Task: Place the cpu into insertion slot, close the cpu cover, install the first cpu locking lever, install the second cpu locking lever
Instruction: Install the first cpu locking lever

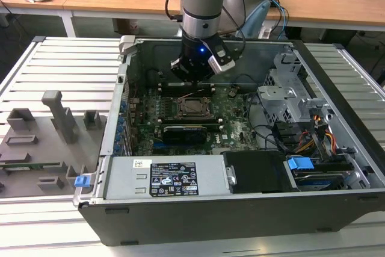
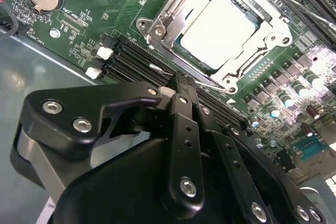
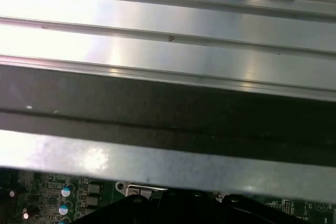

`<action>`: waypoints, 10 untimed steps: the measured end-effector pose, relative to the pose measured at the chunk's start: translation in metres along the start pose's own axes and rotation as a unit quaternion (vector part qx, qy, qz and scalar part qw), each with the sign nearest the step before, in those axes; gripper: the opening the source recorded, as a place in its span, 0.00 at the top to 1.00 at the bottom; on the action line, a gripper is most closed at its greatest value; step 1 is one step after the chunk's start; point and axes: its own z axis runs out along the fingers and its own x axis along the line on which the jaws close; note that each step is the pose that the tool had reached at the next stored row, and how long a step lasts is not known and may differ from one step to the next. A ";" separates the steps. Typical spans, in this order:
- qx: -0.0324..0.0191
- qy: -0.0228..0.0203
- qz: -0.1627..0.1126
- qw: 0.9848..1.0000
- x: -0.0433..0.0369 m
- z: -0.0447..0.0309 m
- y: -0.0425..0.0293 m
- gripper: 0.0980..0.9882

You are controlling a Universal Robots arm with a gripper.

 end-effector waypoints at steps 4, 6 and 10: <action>0.000 0.000 0.000 1.000 -0.0042 0.0040 0.0000 0.99; 0.000 0.000 0.000 1.000 -0.0053 0.0051 0.0003 0.99; 0.000 0.000 0.000 1.000 -0.0079 0.0075 0.0006 0.99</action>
